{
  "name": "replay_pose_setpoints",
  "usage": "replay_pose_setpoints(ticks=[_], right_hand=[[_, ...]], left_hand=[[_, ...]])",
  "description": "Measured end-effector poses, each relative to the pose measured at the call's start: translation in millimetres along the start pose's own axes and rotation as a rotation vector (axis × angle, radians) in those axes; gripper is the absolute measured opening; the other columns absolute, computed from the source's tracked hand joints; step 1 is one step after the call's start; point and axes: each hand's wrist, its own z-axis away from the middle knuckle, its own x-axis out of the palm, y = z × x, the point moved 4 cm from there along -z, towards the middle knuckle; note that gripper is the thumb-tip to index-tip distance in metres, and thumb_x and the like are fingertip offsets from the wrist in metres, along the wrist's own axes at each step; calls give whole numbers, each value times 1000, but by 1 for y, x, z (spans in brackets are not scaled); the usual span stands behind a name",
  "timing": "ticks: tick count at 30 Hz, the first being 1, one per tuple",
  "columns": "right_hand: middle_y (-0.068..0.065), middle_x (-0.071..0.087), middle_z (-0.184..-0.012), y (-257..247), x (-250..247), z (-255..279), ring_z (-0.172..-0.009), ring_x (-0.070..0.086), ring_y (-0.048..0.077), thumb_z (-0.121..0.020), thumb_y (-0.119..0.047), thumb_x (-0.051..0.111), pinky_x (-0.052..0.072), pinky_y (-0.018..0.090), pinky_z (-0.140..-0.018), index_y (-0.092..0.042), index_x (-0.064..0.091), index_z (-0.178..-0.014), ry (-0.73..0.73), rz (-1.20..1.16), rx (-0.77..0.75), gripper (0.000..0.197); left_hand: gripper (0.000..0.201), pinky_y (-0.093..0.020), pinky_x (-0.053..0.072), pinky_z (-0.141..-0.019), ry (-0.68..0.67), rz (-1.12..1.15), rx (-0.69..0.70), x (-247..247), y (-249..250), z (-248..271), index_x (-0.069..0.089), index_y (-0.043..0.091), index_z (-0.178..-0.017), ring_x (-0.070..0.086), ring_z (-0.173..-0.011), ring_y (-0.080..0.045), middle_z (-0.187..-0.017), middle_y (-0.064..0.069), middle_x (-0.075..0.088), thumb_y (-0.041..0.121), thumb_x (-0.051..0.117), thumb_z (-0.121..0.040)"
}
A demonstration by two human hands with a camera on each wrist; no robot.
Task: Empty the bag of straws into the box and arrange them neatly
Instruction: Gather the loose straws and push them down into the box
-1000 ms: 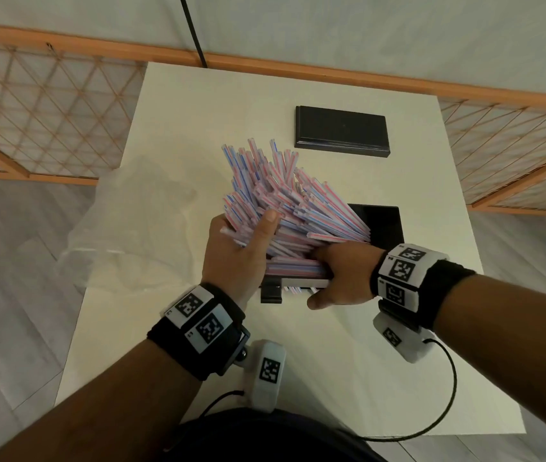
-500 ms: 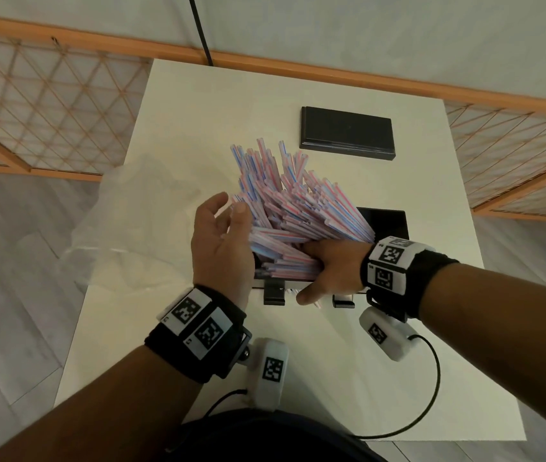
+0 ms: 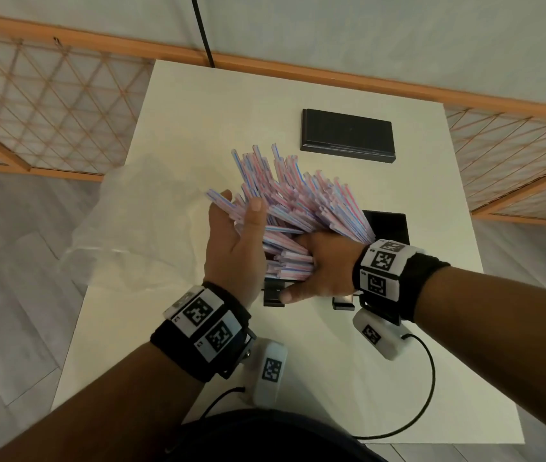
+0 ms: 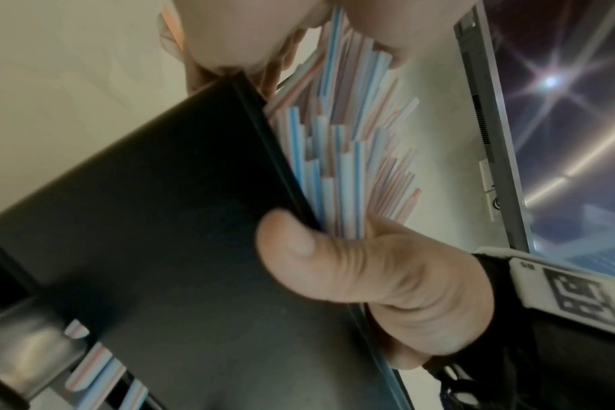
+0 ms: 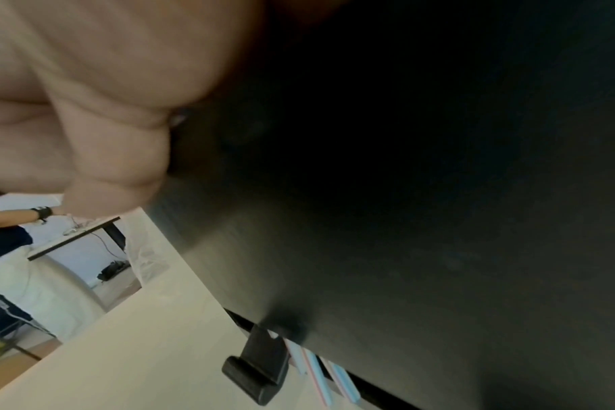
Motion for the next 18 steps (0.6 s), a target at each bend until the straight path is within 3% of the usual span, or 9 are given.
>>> replay_pose_setpoints(ticks=[3, 6, 9, 11, 14, 16, 18], right_hand=[[-14, 69, -92, 1, -7, 4, -84, 64, 5, -60, -67, 82, 49, 23, -79, -32, 63, -101, 29, -47, 7, 57], [-9, 69, -77, 7, -11, 7, -73, 64, 7, -58, -68, 81, 51, 25, -68, -27, 62, -90, 74, -32, 23, 55], [0, 66, -79, 14, -9, 10, -74, 63, 21, -60, -81, 67, 52, 32, -70, -20, 61, -92, 71, 84, 32, 69], [2, 68, -90, 18, -6, 13, -83, 64, 23, -61, -85, 57, 54, 35, -80, -18, 64, -104, 36, 99, 25, 81], [-2, 68, -107, 25, -5, 21, -99, 63, 20, -68, -78, 65, 51, 31, -91, -23, 61, -120, 47, 75, 17, 76], [-2, 67, -105, 28, -6, 28, -97, 62, 20, -68, -72, 71, 51, 31, -89, -22, 62, -117, 114, 108, 12, 70], [-3, 62, -98, 30, -8, 34, -91, 59, 19, -66, -68, 76, 50, 30, -83, -20, 62, -108, 214, 141, -14, 65]], left_hand=[[105, -45, 45, -116, 29, 44, -48, -1, 1, -2, 37, 12, -153, 59, -133, -17, -145, -6, 59, 75, 57, -72], [98, -47, 48, -112, 10, -42, -11, -1, 2, -2, 42, 9, -149, 64, -127, -16, -138, -5, 65, 71, 61, -75], [79, -53, 55, -103, -64, -184, -5, -2, -13, -5, 58, 19, -137, 70, -116, -16, -124, 3, 73, 68, 71, -77], [76, -52, 56, -100, -93, -229, -14, -3, -19, -5, 64, 19, -128, 72, -112, -15, -119, 4, 75, 71, 75, -73], [90, -51, 59, -94, -51, -123, -65, -5, -14, -2, 61, 11, -124, 73, -103, -14, -110, -2, 75, 76, 78, -65], [103, -51, 58, -94, -23, -31, -95, -5, -11, -3, 56, 3, -128, 70, -96, -15, -103, -6, 72, 79, 79, -62], [104, -51, 55, -99, -24, 8, -89, -1, -7, -4, 56, 3, -130, 70, -104, -19, -109, -4, 73, 79, 81, -63]])
